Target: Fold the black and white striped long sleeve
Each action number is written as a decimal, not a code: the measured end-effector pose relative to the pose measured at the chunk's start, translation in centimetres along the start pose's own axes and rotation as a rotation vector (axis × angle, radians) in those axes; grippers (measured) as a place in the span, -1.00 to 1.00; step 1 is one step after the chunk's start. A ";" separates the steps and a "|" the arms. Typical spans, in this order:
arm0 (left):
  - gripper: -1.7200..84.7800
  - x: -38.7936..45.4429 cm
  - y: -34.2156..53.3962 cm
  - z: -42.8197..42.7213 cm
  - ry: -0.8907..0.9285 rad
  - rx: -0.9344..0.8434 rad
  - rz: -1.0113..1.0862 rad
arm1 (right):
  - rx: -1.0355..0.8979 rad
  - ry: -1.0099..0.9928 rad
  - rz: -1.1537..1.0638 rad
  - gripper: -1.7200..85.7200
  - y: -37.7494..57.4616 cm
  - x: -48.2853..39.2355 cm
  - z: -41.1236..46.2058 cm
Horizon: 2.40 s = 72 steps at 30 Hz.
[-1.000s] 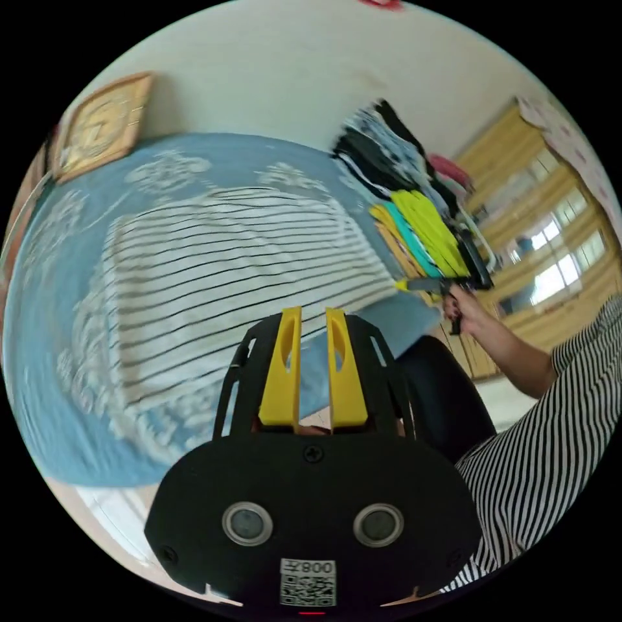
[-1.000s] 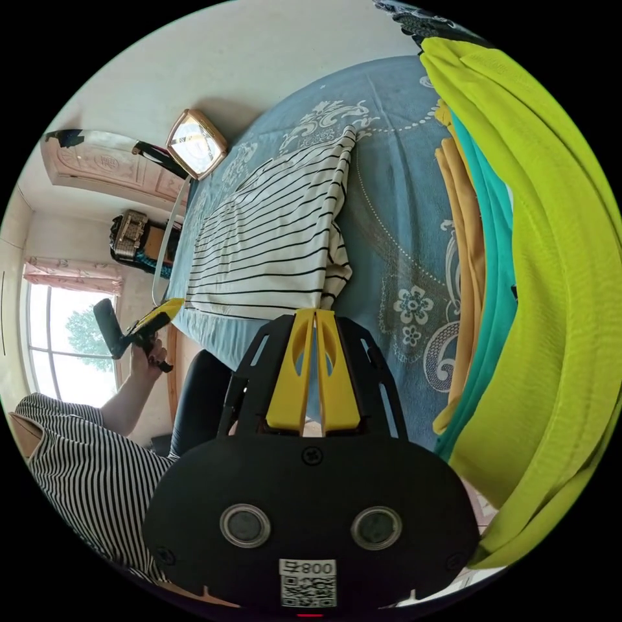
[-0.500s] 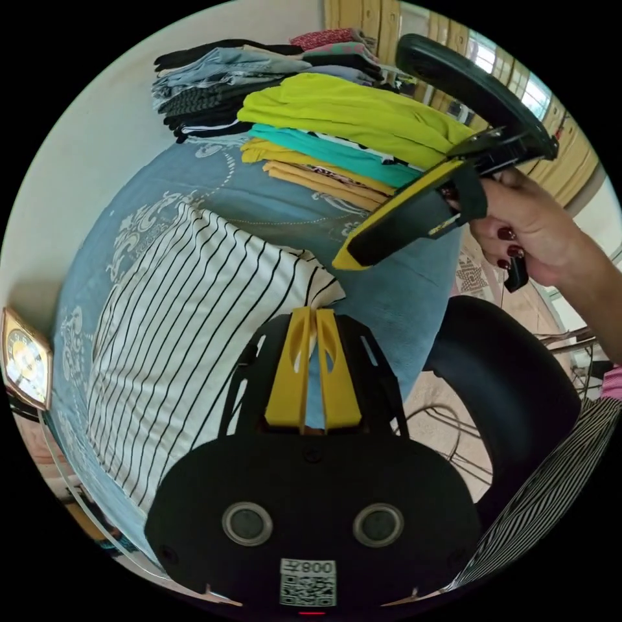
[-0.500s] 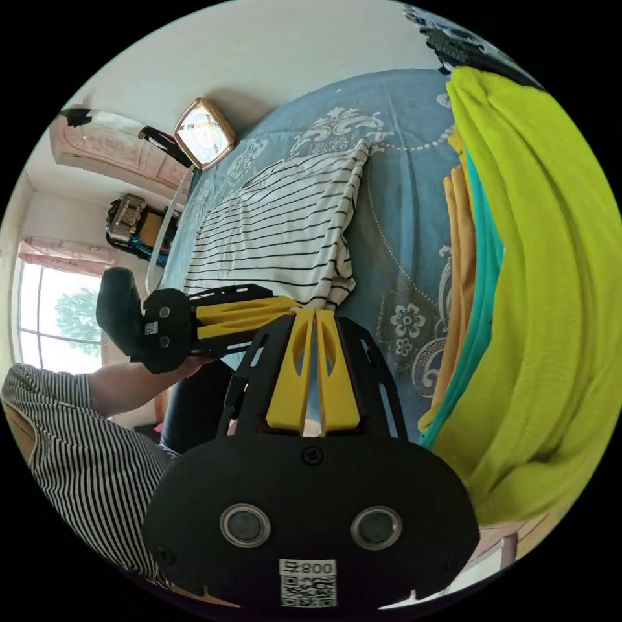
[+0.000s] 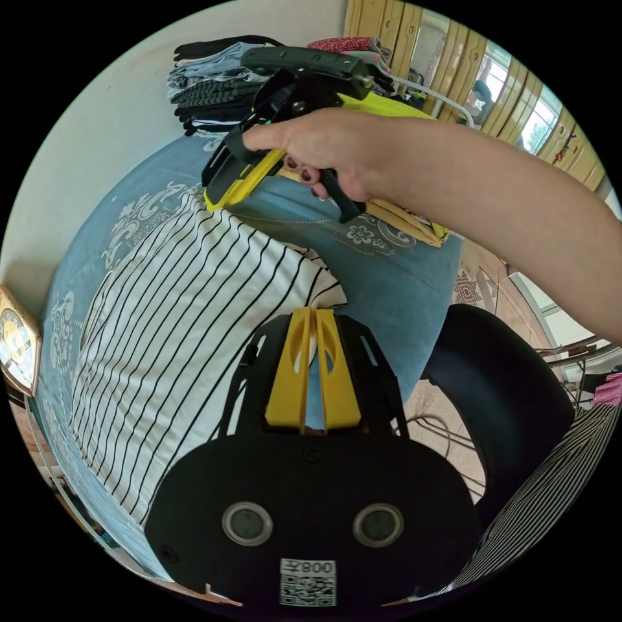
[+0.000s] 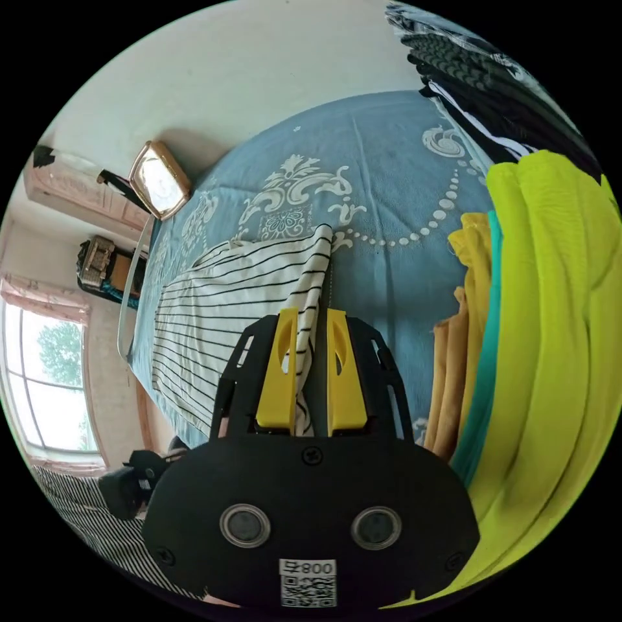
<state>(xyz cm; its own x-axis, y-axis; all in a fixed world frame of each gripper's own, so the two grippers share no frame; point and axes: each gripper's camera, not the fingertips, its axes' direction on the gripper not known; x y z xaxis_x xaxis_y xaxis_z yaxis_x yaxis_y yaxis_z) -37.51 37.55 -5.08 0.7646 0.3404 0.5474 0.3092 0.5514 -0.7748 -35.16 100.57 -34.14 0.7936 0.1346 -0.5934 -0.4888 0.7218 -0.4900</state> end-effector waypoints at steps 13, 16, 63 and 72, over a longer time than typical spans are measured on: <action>-0.94 -1.3 2.4 -1.1 0.081 0.073 -0.052 | -0.012 -0.140 0.063 -0.82 -5.1 -1.8 5.0; -0.94 -2.2 3.3 -1.7 0.095 0.079 -0.061 | -0.026 -0.137 0.060 -0.87 -6.2 -2.8 5.9; -0.94 -36.6 57.3 -30.0 0.466 0.759 -1.227 | -0.205 -0.411 -0.300 -0.92 -20.0 -64.4 26.8; -0.94 -38.1 62.0 -31.9 0.484 0.750 -1.294 | -0.292 -0.347 -0.325 -0.91 -20.8 -72.9 31.1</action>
<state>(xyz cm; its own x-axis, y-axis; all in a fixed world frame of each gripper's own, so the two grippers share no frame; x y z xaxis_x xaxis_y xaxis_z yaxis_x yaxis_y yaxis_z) -29.39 34.47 -84.07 0.3611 -0.8294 0.4262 0.6445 0.5523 0.5288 -71.53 96.88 39.18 0.9689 0.1877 -0.1611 -0.2397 0.5518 -0.7988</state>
